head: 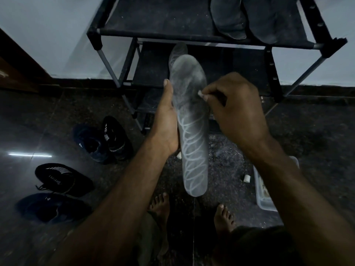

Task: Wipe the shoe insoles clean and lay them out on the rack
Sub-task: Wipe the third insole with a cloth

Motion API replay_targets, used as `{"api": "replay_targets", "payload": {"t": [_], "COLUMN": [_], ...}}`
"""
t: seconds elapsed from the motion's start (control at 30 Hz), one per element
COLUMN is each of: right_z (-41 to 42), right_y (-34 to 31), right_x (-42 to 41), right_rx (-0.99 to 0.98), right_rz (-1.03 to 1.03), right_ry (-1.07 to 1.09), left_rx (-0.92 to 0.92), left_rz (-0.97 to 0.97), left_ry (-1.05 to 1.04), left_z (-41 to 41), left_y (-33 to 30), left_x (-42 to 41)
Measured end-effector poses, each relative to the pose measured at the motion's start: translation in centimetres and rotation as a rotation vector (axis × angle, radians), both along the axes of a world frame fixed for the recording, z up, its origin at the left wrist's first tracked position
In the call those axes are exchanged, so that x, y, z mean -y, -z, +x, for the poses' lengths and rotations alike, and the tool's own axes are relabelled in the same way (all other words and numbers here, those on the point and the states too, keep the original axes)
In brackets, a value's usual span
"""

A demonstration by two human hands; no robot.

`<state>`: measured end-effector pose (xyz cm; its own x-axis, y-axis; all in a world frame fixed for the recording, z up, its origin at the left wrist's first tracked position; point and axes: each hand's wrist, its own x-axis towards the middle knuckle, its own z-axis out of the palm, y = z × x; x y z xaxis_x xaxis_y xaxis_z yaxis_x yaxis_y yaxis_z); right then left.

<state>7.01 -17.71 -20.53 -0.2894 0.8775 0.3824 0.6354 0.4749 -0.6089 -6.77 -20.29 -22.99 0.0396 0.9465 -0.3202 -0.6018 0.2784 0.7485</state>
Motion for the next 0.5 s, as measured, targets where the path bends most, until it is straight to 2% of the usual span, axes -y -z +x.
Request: {"api": "replay_targets", "payload": {"t": [0.13, 0.27, 0.5], "right_z": [-0.93, -0.95, -0.70], "right_y": [0.27, -0.12, 0.80], "right_x": [0.80, 0.91, 0.27], "right_rx": [0.146, 0.147, 0.050], "right_rz": [-0.026, -0.125, 0.050], "right_ry": [-0.030, -0.142, 0.044], "left_rx": [0.017, 0.043, 0.066], "left_rz": [-0.016, -0.033, -0.041], "left_ry": [0.007, -0.007, -0.001], "left_z": [-0.08, -0.48, 0.15], "left_y": [0.04, -0.12, -0.28], "left_x": [0.18, 0.17, 0.09]}}
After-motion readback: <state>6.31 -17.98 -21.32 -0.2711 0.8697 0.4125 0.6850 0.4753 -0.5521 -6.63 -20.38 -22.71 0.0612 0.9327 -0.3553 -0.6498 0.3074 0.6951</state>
